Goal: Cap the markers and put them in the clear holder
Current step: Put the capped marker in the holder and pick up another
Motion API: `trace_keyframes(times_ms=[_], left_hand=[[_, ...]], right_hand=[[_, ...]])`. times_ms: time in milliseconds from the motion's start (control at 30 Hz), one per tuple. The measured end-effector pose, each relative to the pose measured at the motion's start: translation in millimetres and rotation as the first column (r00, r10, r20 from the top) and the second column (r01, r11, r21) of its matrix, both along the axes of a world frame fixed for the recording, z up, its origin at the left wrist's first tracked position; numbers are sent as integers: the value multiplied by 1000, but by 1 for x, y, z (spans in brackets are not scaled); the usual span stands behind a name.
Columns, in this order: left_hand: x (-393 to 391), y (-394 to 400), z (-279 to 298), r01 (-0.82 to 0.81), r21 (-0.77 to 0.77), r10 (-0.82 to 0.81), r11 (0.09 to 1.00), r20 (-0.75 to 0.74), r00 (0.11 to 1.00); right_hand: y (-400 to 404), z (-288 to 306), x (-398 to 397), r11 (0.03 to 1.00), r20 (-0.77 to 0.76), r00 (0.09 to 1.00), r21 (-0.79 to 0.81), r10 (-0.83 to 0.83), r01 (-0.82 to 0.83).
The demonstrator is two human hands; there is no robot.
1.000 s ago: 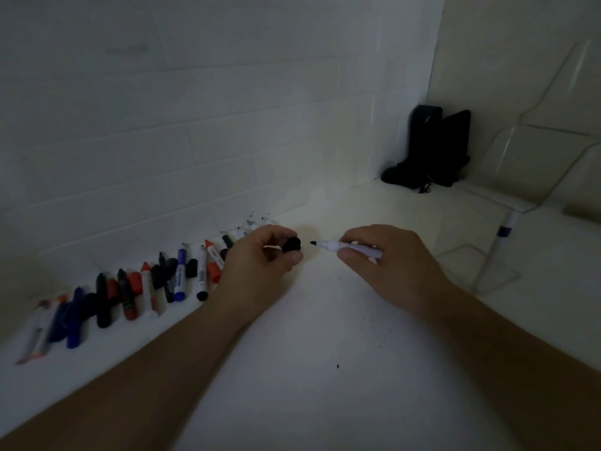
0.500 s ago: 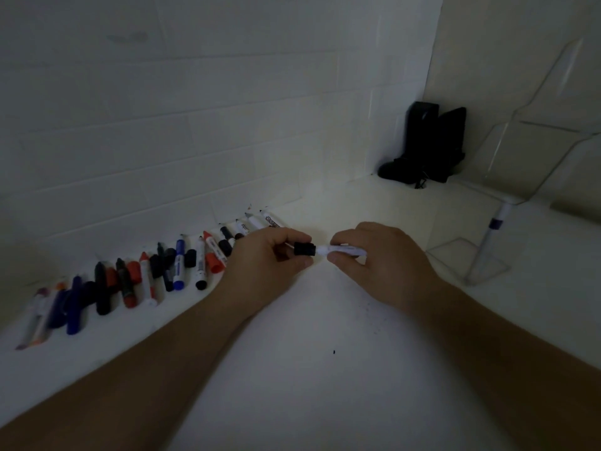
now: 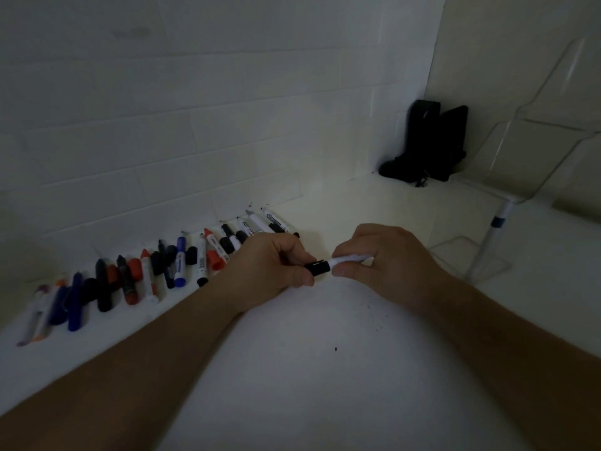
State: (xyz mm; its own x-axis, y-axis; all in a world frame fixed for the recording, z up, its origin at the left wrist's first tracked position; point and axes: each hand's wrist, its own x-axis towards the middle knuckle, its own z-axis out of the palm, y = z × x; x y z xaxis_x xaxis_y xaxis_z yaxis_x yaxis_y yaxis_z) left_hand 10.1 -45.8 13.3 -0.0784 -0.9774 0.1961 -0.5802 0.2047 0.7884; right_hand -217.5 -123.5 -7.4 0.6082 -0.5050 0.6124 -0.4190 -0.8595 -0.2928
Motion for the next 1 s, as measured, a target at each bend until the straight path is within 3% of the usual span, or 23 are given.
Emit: trace_keyframes(times_ms=[67, 167, 433, 467, 567, 667, 767, 833, 900, 1000], left_hand=[[1, -1, -1, -5, -8, 5, 1000, -6, 1000], [1, 0, -1, -15, -20, 14, 1000, -13, 1000], [0, -5, -7, 7, -89, -2, 996, 61, 998], [-2, -4, -9, 5, -105, 1, 994, 60, 998], [-9, -5, -15, -11, -178, 37, 984, 142, 989], [-12, -5, -16, -29, -294, 91, 955, 199, 976], [-11, 0, -12, -91, -321, 134, 943, 114, 984], [-10, 3, -12, -77, -315, 118, 946, 113, 987], [-11, 4, -15, 7, -340, 75, 940, 226, 971], [-15, 4, -21, 153, -381, 12, 912, 397, 918]], right_hand=[[2, -1, 1, 1000, 25, 1000, 11, -17, 16], [5, 3, 3, 993, -85, 994, 94, -65, 72], [-3, -17, 10, 999, 90, 995, -14, -34, 36], [-1, -16, 10, 999, 68, 997, -23, -36, 37], [9, -7, 13, 984, -234, 955, -42, -179, 174], [19, -1, 16, 940, -280, 900, -176, -334, 293], [29, 20, 19, 914, -289, 872, -225, -394, 338], [37, 42, 15, 950, -188, 932, -93, -309, 297], [49, 74, 6, 968, 30, 969, -41, -245, 246], [60, 123, -21, 947, 254, 921, -49, -296, 318]])
